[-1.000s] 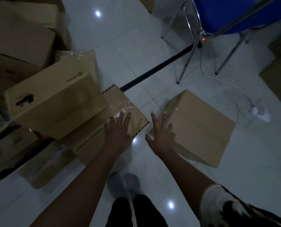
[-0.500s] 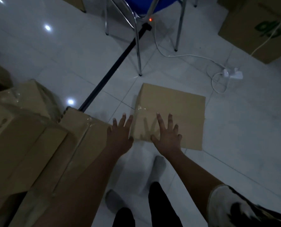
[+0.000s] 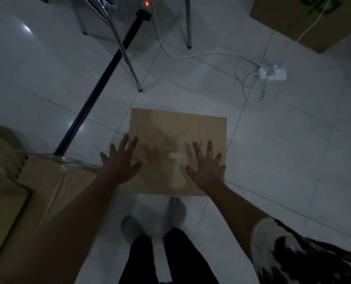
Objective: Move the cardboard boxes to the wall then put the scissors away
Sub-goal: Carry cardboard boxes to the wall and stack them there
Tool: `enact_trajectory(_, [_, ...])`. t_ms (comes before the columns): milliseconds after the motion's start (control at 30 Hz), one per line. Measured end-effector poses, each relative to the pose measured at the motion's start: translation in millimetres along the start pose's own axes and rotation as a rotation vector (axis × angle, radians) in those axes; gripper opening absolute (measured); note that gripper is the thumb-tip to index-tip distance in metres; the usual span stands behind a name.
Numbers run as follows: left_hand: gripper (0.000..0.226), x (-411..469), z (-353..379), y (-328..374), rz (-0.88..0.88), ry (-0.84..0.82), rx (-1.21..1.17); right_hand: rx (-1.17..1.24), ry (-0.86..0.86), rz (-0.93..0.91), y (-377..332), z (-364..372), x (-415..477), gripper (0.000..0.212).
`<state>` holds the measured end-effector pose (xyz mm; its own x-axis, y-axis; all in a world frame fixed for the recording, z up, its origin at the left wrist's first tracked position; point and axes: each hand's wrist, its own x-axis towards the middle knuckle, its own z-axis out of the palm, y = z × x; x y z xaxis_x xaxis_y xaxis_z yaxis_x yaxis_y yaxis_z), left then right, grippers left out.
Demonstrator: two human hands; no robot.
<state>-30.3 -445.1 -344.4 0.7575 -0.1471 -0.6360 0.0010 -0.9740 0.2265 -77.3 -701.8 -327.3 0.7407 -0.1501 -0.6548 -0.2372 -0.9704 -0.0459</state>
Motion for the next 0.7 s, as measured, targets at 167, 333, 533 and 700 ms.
enact_trajectory(167, [0.095,37.2,21.7,3.0,0.004,-0.058,0.111,-0.053,-0.009,0.015,31.7,10.3,39.3,0.085])
enact_trajectory(333, [0.1,66.4,43.3,3.4,-0.001,-0.08,0.113,-0.096,0.004,0.02,63.0,27.2,77.1,0.088])
enact_trajectory(533, [0.104,69.5,68.4,-6.9,0.089,0.038,-0.054,0.139,0.076,-0.038,83.8,55.0,90.3,0.092])
enact_trajectory(700, [0.113,75.1,74.5,-0.4,0.102,0.097,-0.18,0.291,0.12,-0.006,83.0,56.9,90.6,0.099])
